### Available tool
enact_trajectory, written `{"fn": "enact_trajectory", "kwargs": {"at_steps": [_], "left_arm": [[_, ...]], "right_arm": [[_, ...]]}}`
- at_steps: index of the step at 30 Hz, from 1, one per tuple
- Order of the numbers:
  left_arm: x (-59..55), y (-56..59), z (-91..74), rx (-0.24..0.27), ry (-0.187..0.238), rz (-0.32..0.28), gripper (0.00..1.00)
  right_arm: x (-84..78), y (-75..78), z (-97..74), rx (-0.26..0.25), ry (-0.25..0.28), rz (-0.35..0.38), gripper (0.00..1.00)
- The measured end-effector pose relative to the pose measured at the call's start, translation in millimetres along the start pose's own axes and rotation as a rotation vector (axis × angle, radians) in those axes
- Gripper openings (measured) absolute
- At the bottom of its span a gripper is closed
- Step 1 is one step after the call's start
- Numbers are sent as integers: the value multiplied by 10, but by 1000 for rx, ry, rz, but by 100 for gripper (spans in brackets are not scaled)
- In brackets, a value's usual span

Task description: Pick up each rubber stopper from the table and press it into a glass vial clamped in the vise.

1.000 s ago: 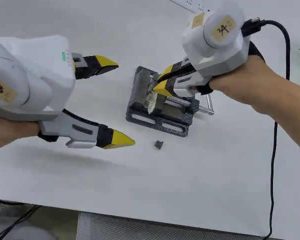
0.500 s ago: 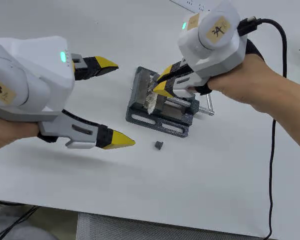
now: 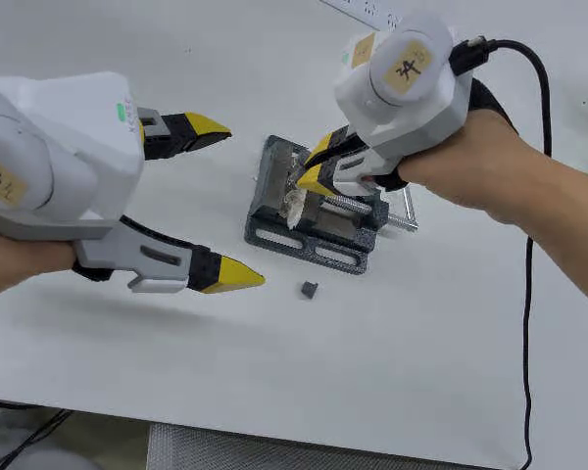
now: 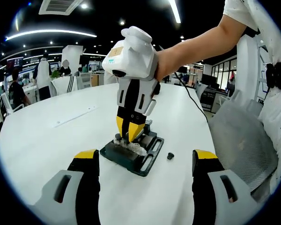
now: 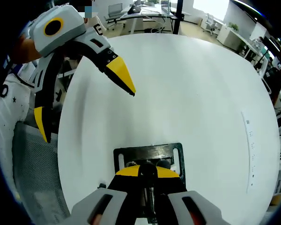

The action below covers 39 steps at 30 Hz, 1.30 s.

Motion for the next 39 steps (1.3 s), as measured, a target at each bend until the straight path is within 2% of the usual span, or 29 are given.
{"fn": "enact_trajectory", "kwargs": {"at_steps": [9, 30, 39], "left_arm": [[18, 4, 3, 0, -1, 0, 80], [10, 3, 2, -2, -2, -6, 79], [12, 7, 10, -3, -3, -9, 78]], "right_arm": [[-4, -20, -11, 11, 16, -24, 7], [8, -15, -19, 11, 44, -6, 10], [42, 5, -120, -5, 82, 8, 9]]}}
Point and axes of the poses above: the centre of the closed fingertips' face, and the gripper's own axes: z roughly forward along the fingers, y roughly to its right, x roughly out of its top, the point moved 5 cm from there along -z, roughly backward along the fingers, and after that the axes turned 3 degrees about y, right-handed, at the moved point
